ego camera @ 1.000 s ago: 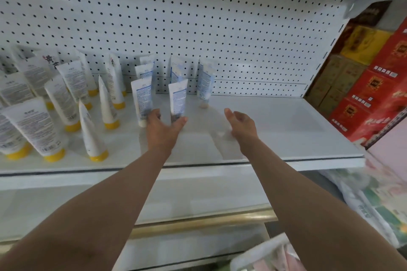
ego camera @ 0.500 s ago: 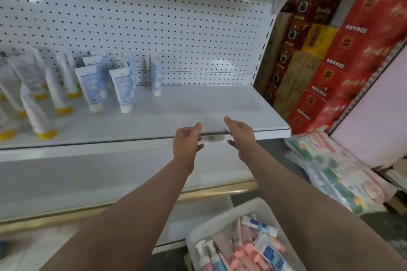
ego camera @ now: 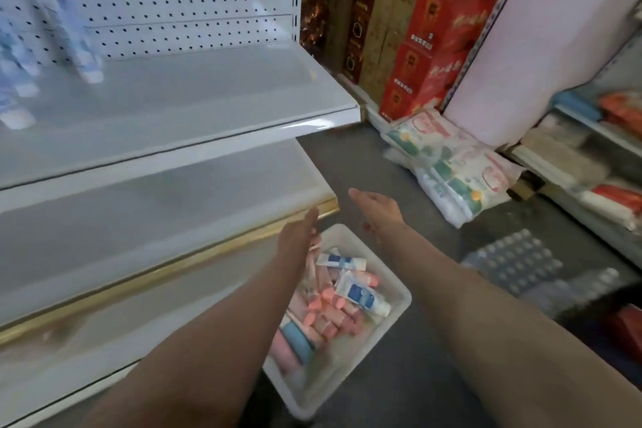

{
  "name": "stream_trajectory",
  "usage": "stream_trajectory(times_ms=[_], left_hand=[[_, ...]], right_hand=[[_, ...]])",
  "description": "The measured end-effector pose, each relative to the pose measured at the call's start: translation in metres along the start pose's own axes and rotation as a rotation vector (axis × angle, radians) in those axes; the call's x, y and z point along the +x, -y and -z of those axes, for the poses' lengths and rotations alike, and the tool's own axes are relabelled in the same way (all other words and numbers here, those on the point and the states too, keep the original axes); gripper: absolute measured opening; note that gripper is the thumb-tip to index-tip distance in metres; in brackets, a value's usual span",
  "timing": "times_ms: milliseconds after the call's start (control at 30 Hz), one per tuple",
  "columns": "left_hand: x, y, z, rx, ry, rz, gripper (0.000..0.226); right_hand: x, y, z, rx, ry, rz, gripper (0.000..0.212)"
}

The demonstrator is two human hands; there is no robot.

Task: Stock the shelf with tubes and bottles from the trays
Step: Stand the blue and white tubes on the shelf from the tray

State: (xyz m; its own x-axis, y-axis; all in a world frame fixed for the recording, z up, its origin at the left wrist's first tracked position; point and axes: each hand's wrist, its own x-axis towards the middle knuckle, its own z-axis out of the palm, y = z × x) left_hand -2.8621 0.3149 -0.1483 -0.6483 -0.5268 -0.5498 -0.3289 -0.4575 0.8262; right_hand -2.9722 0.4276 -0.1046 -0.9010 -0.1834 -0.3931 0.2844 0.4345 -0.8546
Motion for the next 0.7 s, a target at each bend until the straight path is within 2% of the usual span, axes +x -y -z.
stream_trajectory(times_ms=[100, 267, 433, 533, 633, 700], left_hand=[[0.014, 0.028, -0.011, 0.122, 0.014, 0.086, 0.061], [0.031, 0.064, -0.028, 0.222, 0.098, 0.199, 0.044], [0.05, 0.105, -0.05, 0.25, 0.224, 0.367, 0.038], [0.069, 0.134, -0.058, 0.354, 0.2, 0.354, 0.044], [0.088, 0.164, -0.064, 0.386, 0.191, 0.411, 0.055], [0.099, 0.178, -0.066, 0.402, 0.179, 0.421, 0.054]], right_hand=[[0.011, -0.041, 0.01, 0.005, -0.013, -0.111, 0.044], [0.024, -0.109, 0.017, 0.054, -0.04, -0.291, 0.047], [0.043, -0.16, 0.026, -0.044, -0.068, -0.415, 0.027], [0.061, -0.19, 0.025, -0.101, -0.044, -0.49, 0.041], [0.075, -0.215, 0.02, -0.123, -0.015, -0.533, 0.054], [0.084, -0.226, 0.015, -0.132, 0.0, -0.552, 0.058]])
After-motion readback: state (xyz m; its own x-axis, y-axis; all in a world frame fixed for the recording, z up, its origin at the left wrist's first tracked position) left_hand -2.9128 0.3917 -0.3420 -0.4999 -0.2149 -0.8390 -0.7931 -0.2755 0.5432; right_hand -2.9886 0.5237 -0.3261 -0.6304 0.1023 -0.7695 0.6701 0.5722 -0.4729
